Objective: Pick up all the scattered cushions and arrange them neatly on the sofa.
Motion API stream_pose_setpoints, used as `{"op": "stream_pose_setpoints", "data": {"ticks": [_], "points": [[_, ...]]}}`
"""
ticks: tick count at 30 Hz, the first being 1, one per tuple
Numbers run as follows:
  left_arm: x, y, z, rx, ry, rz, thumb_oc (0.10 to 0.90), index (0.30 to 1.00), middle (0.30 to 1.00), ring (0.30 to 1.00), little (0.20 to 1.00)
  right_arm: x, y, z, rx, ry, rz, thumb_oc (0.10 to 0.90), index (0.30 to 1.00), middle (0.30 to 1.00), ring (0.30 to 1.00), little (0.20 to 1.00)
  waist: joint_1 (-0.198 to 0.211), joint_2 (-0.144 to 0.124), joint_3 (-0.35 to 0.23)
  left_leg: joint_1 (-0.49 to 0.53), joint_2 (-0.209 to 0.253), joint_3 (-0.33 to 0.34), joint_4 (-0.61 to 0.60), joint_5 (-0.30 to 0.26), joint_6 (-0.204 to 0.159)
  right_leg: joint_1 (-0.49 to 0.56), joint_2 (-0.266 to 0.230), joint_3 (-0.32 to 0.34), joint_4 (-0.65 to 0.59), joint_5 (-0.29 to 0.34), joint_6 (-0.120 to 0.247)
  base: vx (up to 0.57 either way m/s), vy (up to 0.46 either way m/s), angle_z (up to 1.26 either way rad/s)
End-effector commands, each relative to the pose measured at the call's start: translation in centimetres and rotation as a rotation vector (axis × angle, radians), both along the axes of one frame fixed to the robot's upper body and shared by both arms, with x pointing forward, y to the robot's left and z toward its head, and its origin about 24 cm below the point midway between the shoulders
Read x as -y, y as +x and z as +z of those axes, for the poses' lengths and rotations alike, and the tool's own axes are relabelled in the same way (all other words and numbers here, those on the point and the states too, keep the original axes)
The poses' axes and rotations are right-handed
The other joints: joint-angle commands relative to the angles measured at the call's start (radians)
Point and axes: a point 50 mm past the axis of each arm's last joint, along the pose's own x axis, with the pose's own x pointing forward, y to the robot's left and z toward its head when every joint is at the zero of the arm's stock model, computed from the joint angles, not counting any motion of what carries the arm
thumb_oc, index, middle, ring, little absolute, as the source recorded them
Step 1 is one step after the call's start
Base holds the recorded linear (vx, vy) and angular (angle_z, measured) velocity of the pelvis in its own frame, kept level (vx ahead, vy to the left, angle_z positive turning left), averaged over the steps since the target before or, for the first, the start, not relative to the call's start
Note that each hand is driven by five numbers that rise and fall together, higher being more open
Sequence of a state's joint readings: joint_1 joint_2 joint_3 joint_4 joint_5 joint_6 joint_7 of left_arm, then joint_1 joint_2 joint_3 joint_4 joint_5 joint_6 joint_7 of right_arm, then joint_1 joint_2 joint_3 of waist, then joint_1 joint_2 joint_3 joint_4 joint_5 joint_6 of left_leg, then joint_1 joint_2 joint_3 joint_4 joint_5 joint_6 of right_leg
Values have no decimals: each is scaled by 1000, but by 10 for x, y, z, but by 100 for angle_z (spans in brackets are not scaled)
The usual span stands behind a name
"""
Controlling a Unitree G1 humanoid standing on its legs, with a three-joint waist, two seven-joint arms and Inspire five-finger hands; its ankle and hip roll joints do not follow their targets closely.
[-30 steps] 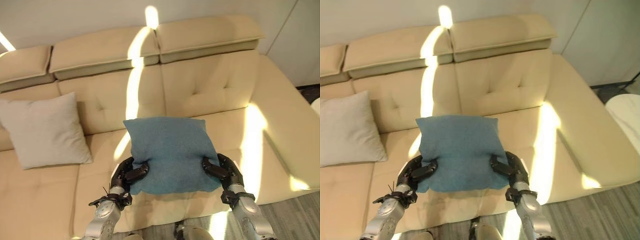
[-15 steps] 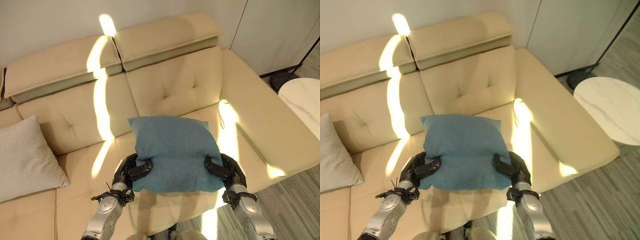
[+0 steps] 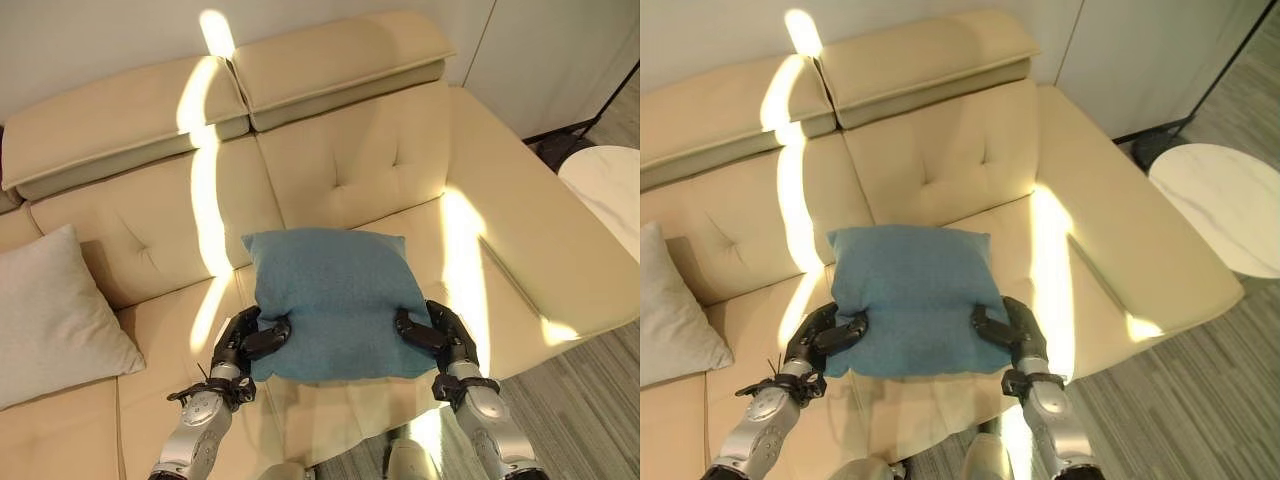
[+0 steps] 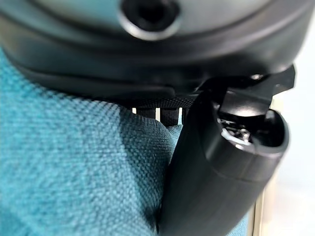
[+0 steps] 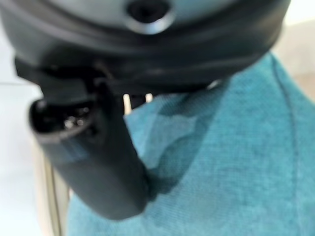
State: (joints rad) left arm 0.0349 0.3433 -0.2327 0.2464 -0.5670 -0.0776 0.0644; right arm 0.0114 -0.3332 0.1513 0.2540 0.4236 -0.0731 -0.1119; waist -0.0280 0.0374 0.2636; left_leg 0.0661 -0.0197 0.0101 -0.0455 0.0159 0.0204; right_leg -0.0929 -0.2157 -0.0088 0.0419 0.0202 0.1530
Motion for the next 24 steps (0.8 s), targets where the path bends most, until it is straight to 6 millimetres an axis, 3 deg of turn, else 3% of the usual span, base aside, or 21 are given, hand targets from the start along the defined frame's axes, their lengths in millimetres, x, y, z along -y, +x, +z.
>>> {"op": "stream_pose_setpoints", "data": {"ticks": [1,3,5,7,8,9,10,11,15,17,18,19,20,22,24], "points": [[26,25,62,351,-89,-85,400,300,300,300,300,-33,27,78,417,79,156,400,300,300,300,300,-2,-38,-155,-36,44,6,100,-127,-28,51,76,-27,19,-77,-18,67,-259,51],[29,24,60,343,-109,-85,400,300,300,300,300,-31,26,79,423,76,158,400,300,300,300,300,-4,-37,-165,-45,68,-11,95,-111,-52,79,96,-36,-17,-84,-32,24,-354,24],[36,28,64,356,-120,-103,400,300,300,300,300,-22,24,82,438,52,127,400,300,300,300,300,-13,-32,-164,-71,104,-27,101,-82,-89,115,126,-85,-53,-103,-55,-53,-318,34],[39,30,65,360,-126,-107,400,300,300,300,300,-17,23,82,438,40,111,400,300,300,300,300,-20,-32,-161,-83,113,-26,109,-73,-96,125,131,-102,-63,-108,-61,-84,-152,68],[46,34,70,382,-135,-118,400,300,300,300,300,-7,21,82,446,18,58,400,300,300,300,300,-40,-38,-147,-116,128,22,138,-51,-100,150,134,-148,-88,-115,-69,-125,-159,78],[46,34,70,382,-135,-118,400,300,300,300,300,-7,21,83,446,18,57,400,300,300,300,300,-43,-37,-147,-119,128,18,141,-53,-101,152,134,-152,-89,-115,-69,-150,-170,79],[48,36,74,399,-137,-121,400,300,300,300,300,-1,19,81,442,3,23,400,300,300,300,300,-59,-40,-144,-130,145,94,148,-47,-98,161,138,-177,-110,-116,-71,-32,-85,73],[49,35,74,400,-134,-123,400,300,300,300,300,0,18,81,440,-5,15,400,300,300,300,300,-63,-34,-147,-122,150,114,135,-44,-100,172,145,-189,-120,-114,-73,-32,-84,77],[49,34,77,411,-117,-110,400,300,300,300,300,3,16,80,439,-60,-13,400,300,300,300,300,-65,-28,-157,-91,146,120,56,-25,-98,173,154,-203,-129,-113,-67,39,-12,29],[55,45,97,498,-73,-106,400,300,300,300,300,-4,27,96,512,-132,-20,400,300,300,300,300,-67,-21,-149,-113,136,121,-27,9,-93,99,153,-200,-129,-96,-52,-140,40,8],[55,45,97,498,-73,-106,400,300,300,300,300,-4,27,96,512,-132,-20,400,300,300,300,300,-67,-21,-149,-113,136,121,-27,9,-93,99,153,-200,-129,-96,-52,-297,62,-1],[61,58,124,616,-18,-94,400,300,300,300,300,-17,42,121,629,-166,-22,400,300,300,300,300,-66,-15,-135,-180,134,116,-42,18,-89,0,153,-189,-129,-68,-39,-209,40,-2],[61,59,125,618,-17,-93,400,300,300,300,300,-17,42,121,631,-167,-22,400,300,300,300,300,-66,-14,-138,-186,134,116,-42,19,-89,-6,153,-189,-129,-67,-39,-290,59,-5],[67,69,156,750,5,-70,400,300,300,300,300,-30,53,150,759,-170,-40,400,300,300,300,300,-59,-9,-122,-271,134,112,-42,37,-90,-104,147,-179,-129,-37,-29,-212,56,-7],[68,71,166,792,10,-60,400,300,300,300,300,-35,56,160,802,-169,-42,400,300,300,300,300,-56,-9,-122,-299,133,111,-42,37,-91,-134,147,-171,-129,-31,-27,-137,42,3]]}}
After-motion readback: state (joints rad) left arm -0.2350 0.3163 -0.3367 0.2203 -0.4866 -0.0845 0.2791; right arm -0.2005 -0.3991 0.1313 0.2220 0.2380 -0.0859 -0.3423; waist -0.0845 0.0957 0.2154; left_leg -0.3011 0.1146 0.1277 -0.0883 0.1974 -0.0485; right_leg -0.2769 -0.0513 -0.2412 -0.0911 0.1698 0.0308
